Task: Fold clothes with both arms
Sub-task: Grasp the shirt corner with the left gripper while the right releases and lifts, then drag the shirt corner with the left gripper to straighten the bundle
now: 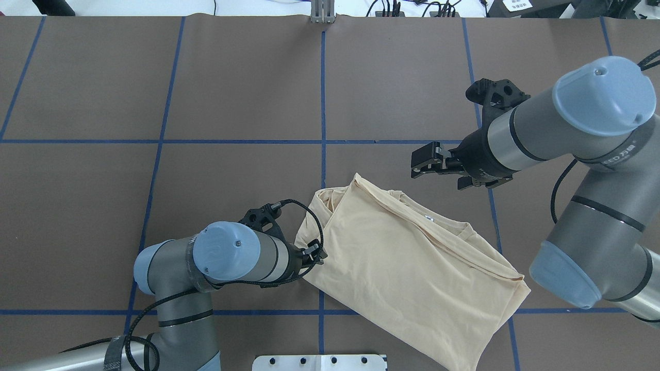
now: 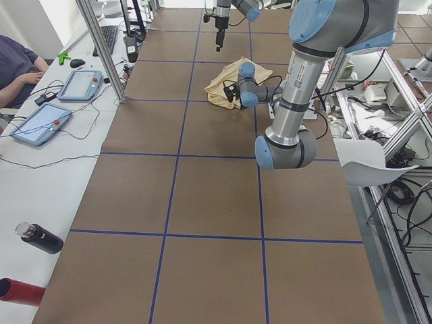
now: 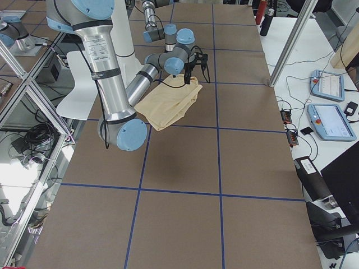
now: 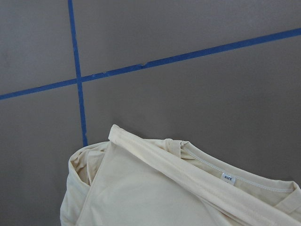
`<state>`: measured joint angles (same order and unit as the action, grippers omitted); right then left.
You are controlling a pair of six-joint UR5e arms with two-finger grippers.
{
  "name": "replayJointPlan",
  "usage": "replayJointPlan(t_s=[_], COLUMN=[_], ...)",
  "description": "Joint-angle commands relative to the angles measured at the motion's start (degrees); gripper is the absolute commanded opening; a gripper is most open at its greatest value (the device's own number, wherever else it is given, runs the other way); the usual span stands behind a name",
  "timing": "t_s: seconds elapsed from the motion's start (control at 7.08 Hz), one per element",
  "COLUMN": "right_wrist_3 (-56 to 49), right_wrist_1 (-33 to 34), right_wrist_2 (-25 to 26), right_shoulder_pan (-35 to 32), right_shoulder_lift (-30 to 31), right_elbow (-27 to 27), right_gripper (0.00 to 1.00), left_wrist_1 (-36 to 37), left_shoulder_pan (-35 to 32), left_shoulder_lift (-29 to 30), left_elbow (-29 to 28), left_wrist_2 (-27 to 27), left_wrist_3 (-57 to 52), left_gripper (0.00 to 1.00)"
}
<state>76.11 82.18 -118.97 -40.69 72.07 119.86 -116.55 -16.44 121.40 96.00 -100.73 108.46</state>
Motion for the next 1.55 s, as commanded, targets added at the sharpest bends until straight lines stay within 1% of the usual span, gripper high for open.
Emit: replayJointPlan(t_s=[0.0, 0.28, 0.42, 0.57, 0.71, 0.85, 0.99, 1.27, 1.41], right_wrist_3=[0.3, 0.3, 0.3, 0.3, 0.3, 0.3, 0.3, 0.3, 0.3], right_wrist_1=[0.0, 0.0, 0.0, 0.0, 0.0, 0.0, 0.0, 0.0, 0.0], right_wrist_2=[0.0, 0.0, 0.1, 0.1, 0.0, -0.1, -0.2, -0.2, -0.1], right_shoulder_pan=[0.0, 0.0, 0.0, -0.2, -0.5, -0.6, -0.6, -0.7, -0.7], right_shoulder_lift=[0.0, 0.0, 0.0, 0.0, 0.0, 0.1, 0.1, 0.1, 0.1], right_elbow=[0.0, 0.0, 0.0, 0.0, 0.0, 0.0, 0.0, 0.0, 0.0], right_gripper=[1.00, 1.00, 1.00, 1.00, 1.00, 1.00, 1.00, 1.00, 1.00], left_wrist_1=[0.0, 0.0, 0.0, 0.1, 0.4, 1.5, 2.9, 8.3, 8.7], left_shoulder_pan=[0.0, 0.0, 0.0, 0.0, 0.0, -0.7, -2.5, -7.2, -9.4], left_shoulder_lift=[0.2, 0.2, 0.3, 0.8, 0.9, 1.0, 1.6, 3.8, 3.8], left_elbow=[0.0, 0.0, 0.0, 0.0, 0.2, 0.8, 0.9, 0.8, 0.4], left_wrist_2=[0.0, 0.0, -0.1, -0.1, -0.2, -0.2, -0.3, -0.5, -0.4], left_wrist_3=[0.0, 0.0, 0.0, 0.5, 0.7, 0.8, 0.8, 0.2, -0.1], left_gripper=[0.60, 0.49, 0.35, 0.04, 0.00, 0.00, 0.00, 0.00, 0.00])
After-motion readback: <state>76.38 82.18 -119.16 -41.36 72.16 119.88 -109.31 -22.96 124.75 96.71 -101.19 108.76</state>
